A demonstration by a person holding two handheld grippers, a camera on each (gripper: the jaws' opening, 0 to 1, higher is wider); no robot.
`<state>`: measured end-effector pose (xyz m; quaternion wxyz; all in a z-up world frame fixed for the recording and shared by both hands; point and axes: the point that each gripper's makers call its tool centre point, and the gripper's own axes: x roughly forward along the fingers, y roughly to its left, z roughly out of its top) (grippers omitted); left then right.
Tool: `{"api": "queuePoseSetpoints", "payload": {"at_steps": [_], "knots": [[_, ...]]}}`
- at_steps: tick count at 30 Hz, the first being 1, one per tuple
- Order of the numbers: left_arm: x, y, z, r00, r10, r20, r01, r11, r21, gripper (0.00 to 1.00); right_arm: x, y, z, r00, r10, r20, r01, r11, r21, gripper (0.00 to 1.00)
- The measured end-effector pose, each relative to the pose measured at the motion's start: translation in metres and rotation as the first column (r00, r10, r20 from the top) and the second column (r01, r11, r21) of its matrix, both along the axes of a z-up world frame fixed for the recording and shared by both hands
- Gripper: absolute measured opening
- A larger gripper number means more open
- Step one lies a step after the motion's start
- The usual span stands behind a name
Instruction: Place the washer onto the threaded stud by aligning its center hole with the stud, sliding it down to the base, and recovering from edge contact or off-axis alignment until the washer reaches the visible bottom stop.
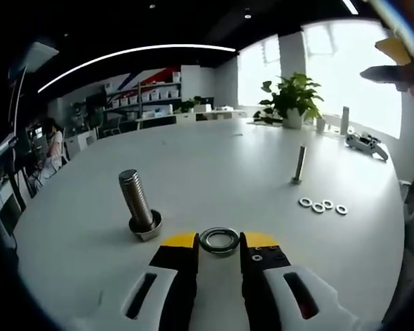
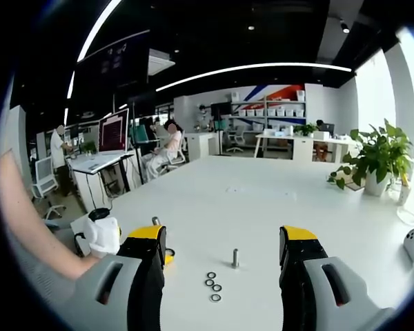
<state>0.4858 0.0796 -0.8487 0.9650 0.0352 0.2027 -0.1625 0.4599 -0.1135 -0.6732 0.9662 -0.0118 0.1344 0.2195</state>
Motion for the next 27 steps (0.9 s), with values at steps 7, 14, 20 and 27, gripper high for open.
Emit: {"api": "queuePoseSetpoints", "payload": {"at_steps": [7,14,20,27], "knots": [[0.0005,0.0023,0.0045,1.0,0.006,0.009,-0.006,1.0,0.003,0.22,0.0001,0.0002,0.0001,1.0,0.001,0.0,-0.001,1.0,0.002,0.69],[0.0009,0.0057,0.0047,1.0,0.009,0.005,-0.009,1.0,0.01,0.22,0.0001,0.0004,-0.0005,1.0,0.002,-0.002,-0.002,1.0,0.0,0.69],[0.0012,0.0061,0.0071,1.0,0.011,0.005,-0.011,1.0,0.011,0.22,0.0003,0.0003,-0.0003,1.0,0.001,-0.002,-0.001,1.0,0.003,0.69],[0.0009,0.0042,0.0053,1.0,0.008,0.0,-0.008,1.0,0.017,0.22,0.0003,0.0004,-0.0003,1.0,0.002,-0.003,-0.002,1.0,0.006,0.69]]}}
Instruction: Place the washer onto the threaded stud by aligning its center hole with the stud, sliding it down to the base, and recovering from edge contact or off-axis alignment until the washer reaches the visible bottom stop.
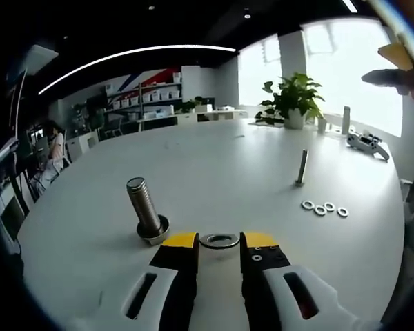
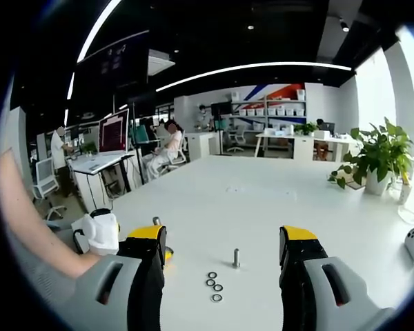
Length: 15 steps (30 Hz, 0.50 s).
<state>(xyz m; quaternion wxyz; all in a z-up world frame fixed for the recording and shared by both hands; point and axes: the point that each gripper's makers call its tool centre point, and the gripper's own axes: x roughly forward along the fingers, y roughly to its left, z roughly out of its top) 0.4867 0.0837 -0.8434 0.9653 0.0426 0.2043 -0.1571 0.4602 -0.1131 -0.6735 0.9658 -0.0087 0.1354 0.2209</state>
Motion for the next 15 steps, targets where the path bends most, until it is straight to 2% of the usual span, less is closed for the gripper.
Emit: {"api": "queuePoseSetpoints", "payload": {"at_steps": [1,2,3,5,7,15], "knots": [[-0.001,0.0,-0.002,1.0,-0.004,-0.006,0.004,1.0,0.005,0.11,0.0,0.0,0.0,1.0,0.0,0.0,0.0,1.0,0.001,0.69],[-0.005,-0.004,-0.006,0.998,-0.057,-0.031,0.058,0.998,0.023,0.0,0.0,0.0,0.0,1.0,0.0,0.0,0.0,1.0,0.001,0.69],[-0.003,-0.002,-0.007,1.0,-0.008,-0.024,0.008,1.0,0.01,0.03,0.0,0.0,0.0,1.0,0.0,-0.001,0.0,1.0,0.0,0.69],[-0.005,-0.005,-0.015,0.998,-0.037,-0.049,0.038,0.999,0.01,0.07,0.0,0.0,0.0,1.0,0.001,-0.001,-0.001,1.0,0.002,0.69],[-0.004,-0.003,-0.017,0.999,-0.029,-0.041,0.029,1.0,0.006,0.09,0.0,0.0,0.0,1.0,-0.001,0.0,0.001,1.0,0.002,0.69],[0.0,0.005,-0.009,1.0,-0.016,-0.019,0.017,1.0,0.016,0.08,0.0,0.0,0.0,1.0,-0.001,-0.001,0.001,1.0,0.004,0.69]]}}
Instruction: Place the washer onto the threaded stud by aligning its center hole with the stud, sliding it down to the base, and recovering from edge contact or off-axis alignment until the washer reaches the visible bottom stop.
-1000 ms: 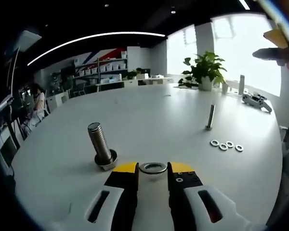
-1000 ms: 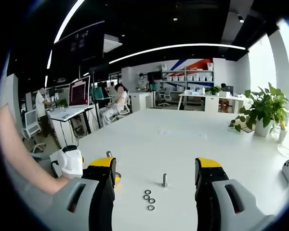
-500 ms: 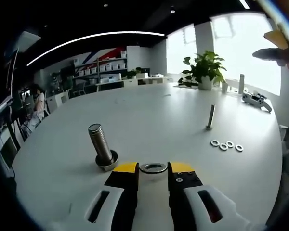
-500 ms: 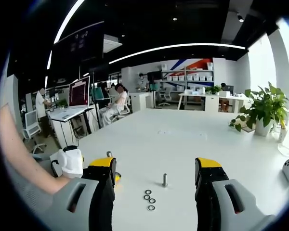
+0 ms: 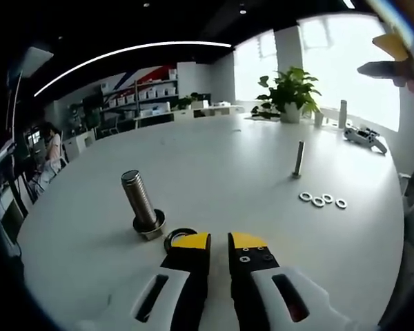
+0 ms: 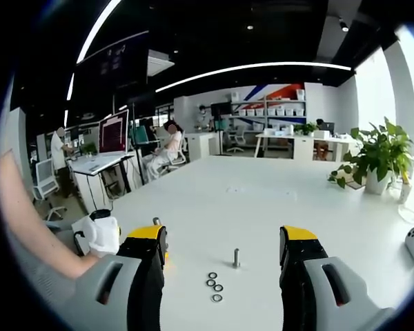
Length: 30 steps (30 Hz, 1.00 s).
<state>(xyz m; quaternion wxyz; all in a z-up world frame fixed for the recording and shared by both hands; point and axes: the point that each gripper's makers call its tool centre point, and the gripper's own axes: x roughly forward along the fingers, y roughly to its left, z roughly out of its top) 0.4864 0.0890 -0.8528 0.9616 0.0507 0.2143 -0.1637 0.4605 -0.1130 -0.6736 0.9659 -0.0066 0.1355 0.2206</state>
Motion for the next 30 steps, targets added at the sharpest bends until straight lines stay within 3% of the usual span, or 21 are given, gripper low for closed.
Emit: {"api": "queuePoseSetpoints", "payload": {"at_steps": [9,30], "knots": [[0.002,0.01,0.013,1.0,0.015,0.005,-0.015,1.0,-0.004,0.09,-0.001,0.003,0.001,1.0,0.01,0.005,-0.01,1.0,0.001,0.69],[-0.011,0.014,0.089,0.997,-0.016,0.079,0.018,0.999,-0.034,0.13,-0.008,0.02,-0.006,0.997,0.078,-0.016,-0.079,0.997,-0.025,0.69]]}}
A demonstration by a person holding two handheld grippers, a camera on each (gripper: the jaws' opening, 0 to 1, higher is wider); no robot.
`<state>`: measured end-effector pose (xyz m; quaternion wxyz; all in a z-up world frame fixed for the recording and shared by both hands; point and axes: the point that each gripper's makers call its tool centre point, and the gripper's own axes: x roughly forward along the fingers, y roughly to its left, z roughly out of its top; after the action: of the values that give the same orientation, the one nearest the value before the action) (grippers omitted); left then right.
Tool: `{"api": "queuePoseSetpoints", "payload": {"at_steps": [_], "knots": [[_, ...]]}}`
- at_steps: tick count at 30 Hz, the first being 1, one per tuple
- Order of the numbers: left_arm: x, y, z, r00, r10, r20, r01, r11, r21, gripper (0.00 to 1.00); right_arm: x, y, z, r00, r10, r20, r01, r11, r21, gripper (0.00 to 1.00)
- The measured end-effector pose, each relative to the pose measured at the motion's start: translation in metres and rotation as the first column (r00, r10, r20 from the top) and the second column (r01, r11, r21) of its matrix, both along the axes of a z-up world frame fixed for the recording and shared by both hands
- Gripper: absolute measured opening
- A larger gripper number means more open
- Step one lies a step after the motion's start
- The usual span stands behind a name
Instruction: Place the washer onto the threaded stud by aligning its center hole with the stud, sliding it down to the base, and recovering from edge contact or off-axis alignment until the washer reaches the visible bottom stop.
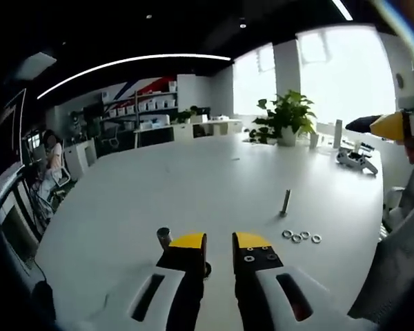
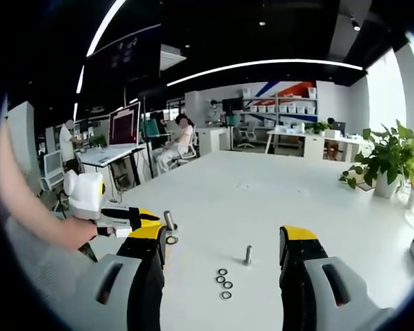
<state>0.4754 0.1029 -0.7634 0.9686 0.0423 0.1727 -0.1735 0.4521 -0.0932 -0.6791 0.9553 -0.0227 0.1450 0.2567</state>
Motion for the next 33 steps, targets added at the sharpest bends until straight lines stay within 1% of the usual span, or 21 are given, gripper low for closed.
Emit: {"api": "queuePoseSetpoints", "payload": {"at_steps": [4,7,8,11,13,15,16,19,21,24,25,27,29,33], "knots": [[-0.007,0.004,0.019,1.0,0.025,0.012,-0.025,1.0,-0.019,0.13,-0.001,0.002,0.002,1.0,0.01,0.013,-0.01,1.0,-0.009,0.69],[-0.01,0.004,0.028,1.0,0.021,0.015,-0.021,0.999,-0.025,0.14,-0.003,0.005,0.001,1.0,0.023,0.01,-0.022,1.0,-0.014,0.69],[-0.013,0.004,0.033,1.0,0.02,0.018,-0.019,1.0,-0.019,0.14,-0.004,0.006,0.002,1.0,0.026,0.011,-0.026,1.0,-0.014,0.69],[-0.018,0.006,0.041,1.0,0.019,0.012,-0.018,1.0,-0.013,0.15,-0.004,0.008,0.003,0.999,0.036,0.013,-0.036,0.999,-0.005,0.69],[-0.021,0.011,0.049,0.999,0.034,0.027,-0.034,0.999,-0.013,0.15,-0.005,0.009,0.002,0.999,0.04,0.009,-0.04,0.999,-0.003,0.69],[-0.023,0.015,0.051,0.999,0.041,0.017,-0.041,0.999,-0.017,0.15,-0.005,0.009,0.0,0.999,0.04,0.005,-0.04,0.999,-0.01,0.69],[-0.024,0.016,0.053,0.999,0.042,0.022,-0.042,0.999,-0.016,0.15,-0.006,0.009,0.001,0.999,0.04,0.002,-0.04,0.999,0.0,0.69],[-0.024,0.023,0.057,0.998,0.054,0.031,-0.053,0.998,-0.03,0.15,-0.005,0.008,0.002,0.999,0.034,0.009,-0.034,0.999,-0.007,0.68],[-0.023,0.024,0.058,0.998,0.051,0.039,-0.05,0.998,-0.032,0.15,-0.005,0.009,0.003,0.999,0.034,0.009,-0.034,0.999,0.003,0.68],[-0.023,0.023,0.058,0.998,0.043,0.047,-0.041,0.998,-0.044,0.16,-0.004,0.007,0.003,0.999,0.029,0.014,-0.029,1.0,-0.003,0.68],[-0.023,0.023,0.059,0.997,0.043,0.058,-0.04,0.998,-0.046,0.16,-0.003,0.006,0.004,1.0,0.023,0.015,-0.023,1.0,0.018,0.68],[-0.024,0.023,0.061,0.997,0.047,0.066,-0.043,0.997,-0.057,0.16,-0.001,0.002,0.007,1.0,0.001,0.02,-0.001,1.0,0.022,0.68],[-0.026,0.021,0.065,0.996,0.041,0.079,-0.034,0.996,-0.08,0.16,-0.001,-0.002,0.004,1.0,-0.016,0.01,0.016,1.0,0.014,0.68],[-0.027,0.013,0.068,0.996,0.009,0.094,-0.002,0.997,-0.074,0.16,0.002,-0.005,-0.003,1.0,-0.032,-0.002,0.032,0.999,-0.007,0.68]]}}
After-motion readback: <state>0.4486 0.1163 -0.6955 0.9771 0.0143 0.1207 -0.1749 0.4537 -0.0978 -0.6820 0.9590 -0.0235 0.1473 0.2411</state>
